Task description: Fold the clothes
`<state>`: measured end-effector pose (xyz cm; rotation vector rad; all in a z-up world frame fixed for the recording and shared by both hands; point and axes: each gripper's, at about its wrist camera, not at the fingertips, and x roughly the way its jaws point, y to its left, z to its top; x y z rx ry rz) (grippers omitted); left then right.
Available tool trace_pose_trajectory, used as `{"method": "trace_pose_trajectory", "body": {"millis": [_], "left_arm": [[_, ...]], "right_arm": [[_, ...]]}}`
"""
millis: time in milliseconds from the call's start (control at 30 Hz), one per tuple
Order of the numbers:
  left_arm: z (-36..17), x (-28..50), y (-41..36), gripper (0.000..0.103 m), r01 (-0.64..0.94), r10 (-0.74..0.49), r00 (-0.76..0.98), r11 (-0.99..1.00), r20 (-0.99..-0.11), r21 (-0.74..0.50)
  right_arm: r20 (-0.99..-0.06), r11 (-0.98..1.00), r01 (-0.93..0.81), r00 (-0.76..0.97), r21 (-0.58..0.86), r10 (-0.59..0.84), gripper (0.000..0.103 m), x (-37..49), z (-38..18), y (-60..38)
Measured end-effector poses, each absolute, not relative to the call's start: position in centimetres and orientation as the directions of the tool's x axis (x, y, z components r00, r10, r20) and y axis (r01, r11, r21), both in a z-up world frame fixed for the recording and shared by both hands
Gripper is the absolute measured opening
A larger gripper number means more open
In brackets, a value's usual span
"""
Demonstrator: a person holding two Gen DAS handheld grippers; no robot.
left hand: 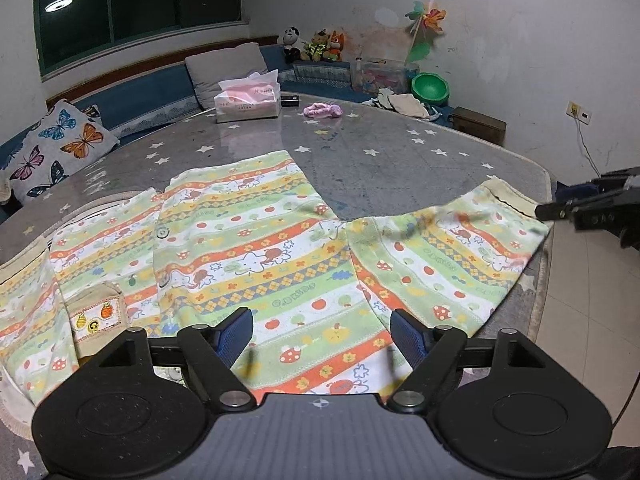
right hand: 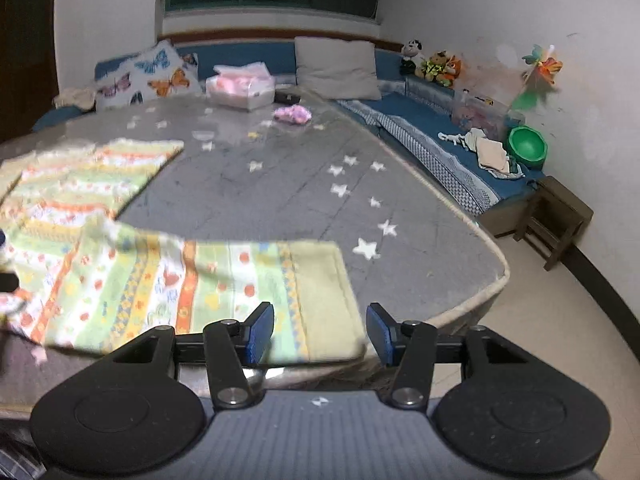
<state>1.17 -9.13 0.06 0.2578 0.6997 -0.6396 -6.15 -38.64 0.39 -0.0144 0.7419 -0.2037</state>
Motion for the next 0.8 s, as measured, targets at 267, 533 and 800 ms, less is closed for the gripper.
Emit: {"method": "trace_pose_trajectory", "body": {"millis": [267, 533, 800], "left_arm": [[1.0, 1.6, -7.4, 0.079, 0.563, -0.417, 0.637, 0.827, -0.649, 0.021], [1.8, 3.7, -3.4, 0.079, 0.42, -0.308, 0.706, 0.907, -0.638, 0.028], [2.4, 6.3, 1.2, 0.077, 0.237, -0.156, 0.772, 0.97, -0.616, 0.051]], "right_arm": [[-0.691, 0.987, 0.162, 0.714, 0.01, -0.11, 0.05, -1.8, -1.0, -41.3], [-0.69, 0.988, 0.148, 0.719, 0.037, -0.082, 0.015, -0.1, -2.1, -42.0], [-0.671, 0.988, 0.136, 0.726, -0.075, -0.151, 0.003, 5.0, -1.8, -41.6]]}}
